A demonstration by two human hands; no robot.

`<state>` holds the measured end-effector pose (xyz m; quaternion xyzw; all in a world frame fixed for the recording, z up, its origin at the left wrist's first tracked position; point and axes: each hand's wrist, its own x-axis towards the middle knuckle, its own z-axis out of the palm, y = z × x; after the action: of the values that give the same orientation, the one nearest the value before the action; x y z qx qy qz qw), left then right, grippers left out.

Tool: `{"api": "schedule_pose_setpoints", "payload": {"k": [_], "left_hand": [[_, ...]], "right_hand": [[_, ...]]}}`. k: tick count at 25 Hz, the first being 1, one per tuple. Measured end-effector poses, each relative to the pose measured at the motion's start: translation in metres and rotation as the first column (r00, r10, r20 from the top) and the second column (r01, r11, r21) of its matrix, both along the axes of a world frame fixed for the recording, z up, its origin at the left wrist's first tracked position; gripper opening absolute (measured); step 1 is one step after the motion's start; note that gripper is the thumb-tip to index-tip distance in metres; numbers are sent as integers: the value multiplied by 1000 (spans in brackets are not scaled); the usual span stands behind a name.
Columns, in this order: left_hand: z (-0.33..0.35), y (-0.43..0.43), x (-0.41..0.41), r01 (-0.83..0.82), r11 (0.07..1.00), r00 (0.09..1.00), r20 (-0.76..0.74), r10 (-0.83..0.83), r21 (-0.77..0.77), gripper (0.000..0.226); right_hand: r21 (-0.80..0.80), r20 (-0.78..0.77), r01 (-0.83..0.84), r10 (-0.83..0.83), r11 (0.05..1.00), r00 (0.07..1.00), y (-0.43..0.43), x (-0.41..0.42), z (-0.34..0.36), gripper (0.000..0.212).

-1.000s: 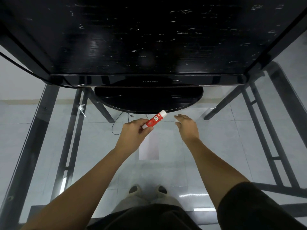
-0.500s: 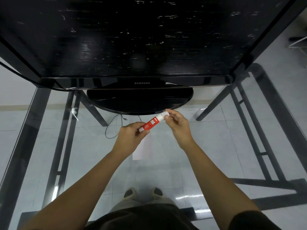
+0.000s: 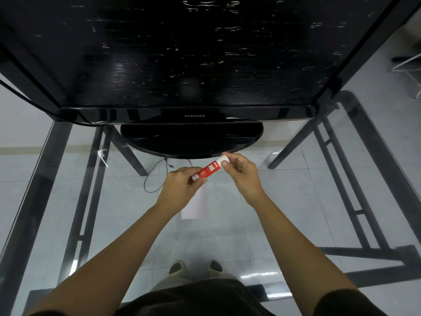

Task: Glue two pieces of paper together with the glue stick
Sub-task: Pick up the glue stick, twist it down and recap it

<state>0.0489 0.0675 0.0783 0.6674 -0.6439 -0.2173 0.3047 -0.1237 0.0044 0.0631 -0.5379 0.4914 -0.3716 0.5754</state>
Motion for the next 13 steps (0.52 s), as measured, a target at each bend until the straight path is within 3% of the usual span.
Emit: {"api": "schedule_pose_setpoints", "payload": {"k": [6,9,13], "left_hand": [[-7,-1,-1,-45,999,999,-31,45,-9,28],[-12,-3,-2,-65,998,995,-71,65,9,32],[-19,-7,-5,-38,999,995,-87,39,13,34]], "right_hand": [[5,-31,-1,1,1000,1000,4,4,3,32],[109,8,44,-45,993,999,6,9,2,45],[156,-68,53,-43,986,997,10,14,-8,24]]}}
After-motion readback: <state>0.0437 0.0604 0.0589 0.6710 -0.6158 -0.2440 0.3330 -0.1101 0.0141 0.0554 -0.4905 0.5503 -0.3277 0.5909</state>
